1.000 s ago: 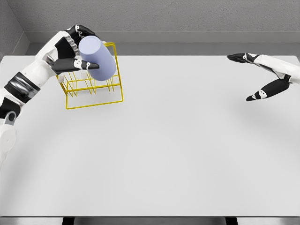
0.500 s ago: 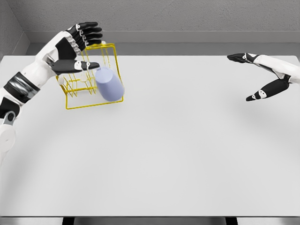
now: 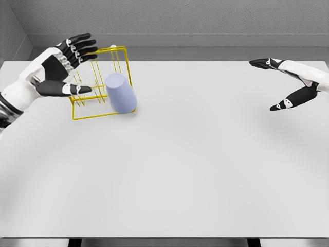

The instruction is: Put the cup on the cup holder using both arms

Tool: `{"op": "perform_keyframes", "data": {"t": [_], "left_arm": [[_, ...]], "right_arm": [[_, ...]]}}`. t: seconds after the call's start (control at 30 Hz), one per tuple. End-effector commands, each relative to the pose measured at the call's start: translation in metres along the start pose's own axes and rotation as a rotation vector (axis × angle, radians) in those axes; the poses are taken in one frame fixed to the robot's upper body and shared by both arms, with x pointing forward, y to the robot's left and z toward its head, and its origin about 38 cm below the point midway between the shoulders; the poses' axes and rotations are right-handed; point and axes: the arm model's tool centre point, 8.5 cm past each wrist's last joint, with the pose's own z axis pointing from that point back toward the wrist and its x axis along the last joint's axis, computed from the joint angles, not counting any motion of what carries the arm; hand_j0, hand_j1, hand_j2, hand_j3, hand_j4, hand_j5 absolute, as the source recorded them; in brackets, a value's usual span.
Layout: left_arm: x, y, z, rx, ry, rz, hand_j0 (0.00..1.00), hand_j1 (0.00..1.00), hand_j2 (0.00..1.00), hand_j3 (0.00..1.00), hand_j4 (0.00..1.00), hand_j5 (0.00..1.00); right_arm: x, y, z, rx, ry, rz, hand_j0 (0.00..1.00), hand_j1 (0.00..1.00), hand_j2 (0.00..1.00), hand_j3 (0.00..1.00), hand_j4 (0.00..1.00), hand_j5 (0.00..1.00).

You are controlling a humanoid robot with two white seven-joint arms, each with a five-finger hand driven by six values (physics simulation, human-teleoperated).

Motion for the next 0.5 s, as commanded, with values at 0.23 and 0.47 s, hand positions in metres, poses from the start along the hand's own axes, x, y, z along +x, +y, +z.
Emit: {"op": "perform_keyframes", "data": {"t": [0.23,0.47], "left_arm": [[0.021,-0.005,0.029,-0.022,-0.014,0.01,1.0,1.0,1.0,1.0,1.0,1.0],[0.011,-0.017,0.037,-0.036,0.013,0.026,1.0,1.0,1.0,1.0,1.0,1.0]], "right_arm": [[0.0,-0.001,0.001,-0.002,-0.001,-0.004,1.0,1.0,1.0,1.0,1.0,1.0],[0.0,0.0,0.001,-0.001,0.0,-0.005,1.0,1.0,1.0,1.0,1.0,1.0]]}}
